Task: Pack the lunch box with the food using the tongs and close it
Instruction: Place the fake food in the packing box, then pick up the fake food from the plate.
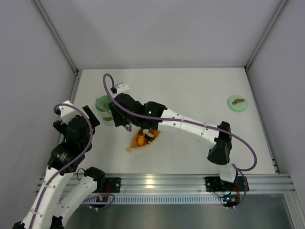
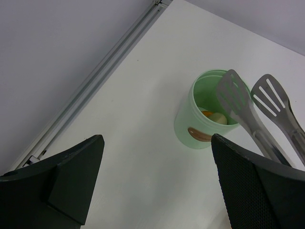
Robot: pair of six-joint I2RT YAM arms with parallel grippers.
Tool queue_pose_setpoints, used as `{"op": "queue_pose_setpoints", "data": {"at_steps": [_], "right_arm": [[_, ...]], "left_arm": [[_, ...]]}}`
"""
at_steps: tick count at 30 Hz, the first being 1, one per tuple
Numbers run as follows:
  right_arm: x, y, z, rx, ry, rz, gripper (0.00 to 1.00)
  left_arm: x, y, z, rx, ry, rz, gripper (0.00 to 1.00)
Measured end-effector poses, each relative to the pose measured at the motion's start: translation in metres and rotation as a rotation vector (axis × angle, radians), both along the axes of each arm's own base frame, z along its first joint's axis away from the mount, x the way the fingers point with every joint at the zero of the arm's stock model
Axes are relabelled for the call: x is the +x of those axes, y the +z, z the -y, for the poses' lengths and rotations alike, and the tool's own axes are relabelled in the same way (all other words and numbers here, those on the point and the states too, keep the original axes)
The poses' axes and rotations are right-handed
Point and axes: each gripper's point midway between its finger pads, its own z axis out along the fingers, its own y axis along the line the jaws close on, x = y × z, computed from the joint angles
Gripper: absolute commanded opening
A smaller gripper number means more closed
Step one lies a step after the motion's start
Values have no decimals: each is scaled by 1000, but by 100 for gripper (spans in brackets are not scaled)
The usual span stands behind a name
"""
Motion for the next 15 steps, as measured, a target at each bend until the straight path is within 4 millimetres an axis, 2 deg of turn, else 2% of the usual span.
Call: {"op": "queue_pose_setpoints", "data": {"at_steps": [4, 7, 9, 15], "right_arm": [[5, 0, 6, -16, -32, 19, 45], [2, -1, 23, -37, -49, 24, 45], [-2, -1, 40, -52, -60, 24, 45], [-20, 3, 110, -60, -130, 20, 45]], "left_arm": [[0, 0, 0, 0, 0, -1, 99], [0, 0, 0, 1, 0, -1, 99], [0, 0, 0, 1, 0, -1, 99], [0, 0, 0, 0, 0, -1, 99]]}}
